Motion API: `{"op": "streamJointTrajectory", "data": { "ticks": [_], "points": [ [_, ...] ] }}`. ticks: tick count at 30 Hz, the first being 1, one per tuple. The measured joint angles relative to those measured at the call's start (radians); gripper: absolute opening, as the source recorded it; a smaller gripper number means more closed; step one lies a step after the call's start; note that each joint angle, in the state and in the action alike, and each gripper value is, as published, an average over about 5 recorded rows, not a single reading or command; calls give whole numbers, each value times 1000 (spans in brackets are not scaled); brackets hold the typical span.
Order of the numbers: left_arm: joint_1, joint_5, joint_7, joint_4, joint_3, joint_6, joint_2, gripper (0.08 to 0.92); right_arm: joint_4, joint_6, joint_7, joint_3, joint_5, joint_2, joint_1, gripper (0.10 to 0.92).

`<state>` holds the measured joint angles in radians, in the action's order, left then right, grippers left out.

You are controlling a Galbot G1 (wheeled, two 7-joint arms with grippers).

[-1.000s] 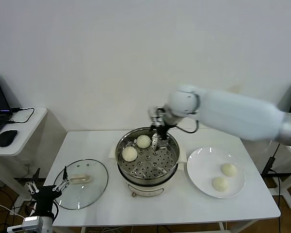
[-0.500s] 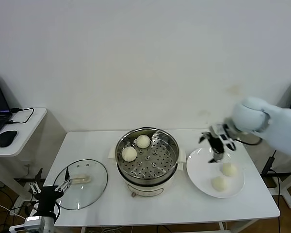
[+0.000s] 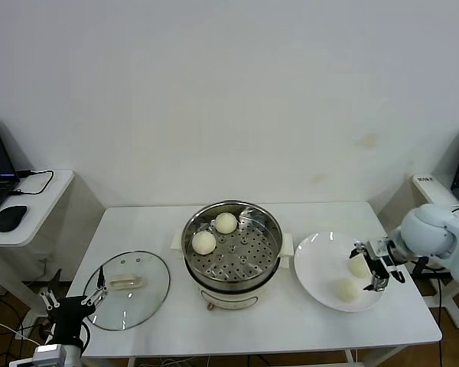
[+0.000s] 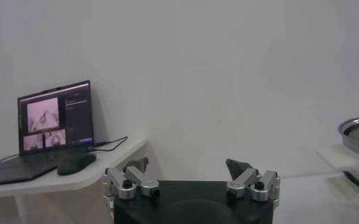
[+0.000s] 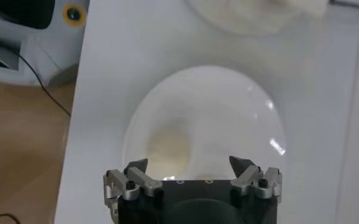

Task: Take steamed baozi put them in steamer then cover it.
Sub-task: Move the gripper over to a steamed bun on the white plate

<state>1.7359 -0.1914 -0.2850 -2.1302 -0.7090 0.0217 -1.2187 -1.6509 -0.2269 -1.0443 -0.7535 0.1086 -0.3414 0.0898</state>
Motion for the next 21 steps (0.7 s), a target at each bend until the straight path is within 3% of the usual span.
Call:
{"op": "streamJointTrajectory", "data": {
  "ticks": [21],
  "points": [
    [4,0,0,9,-15,2,-12,823,170,22,55,139,73,-137,200,823]
  ]
}}
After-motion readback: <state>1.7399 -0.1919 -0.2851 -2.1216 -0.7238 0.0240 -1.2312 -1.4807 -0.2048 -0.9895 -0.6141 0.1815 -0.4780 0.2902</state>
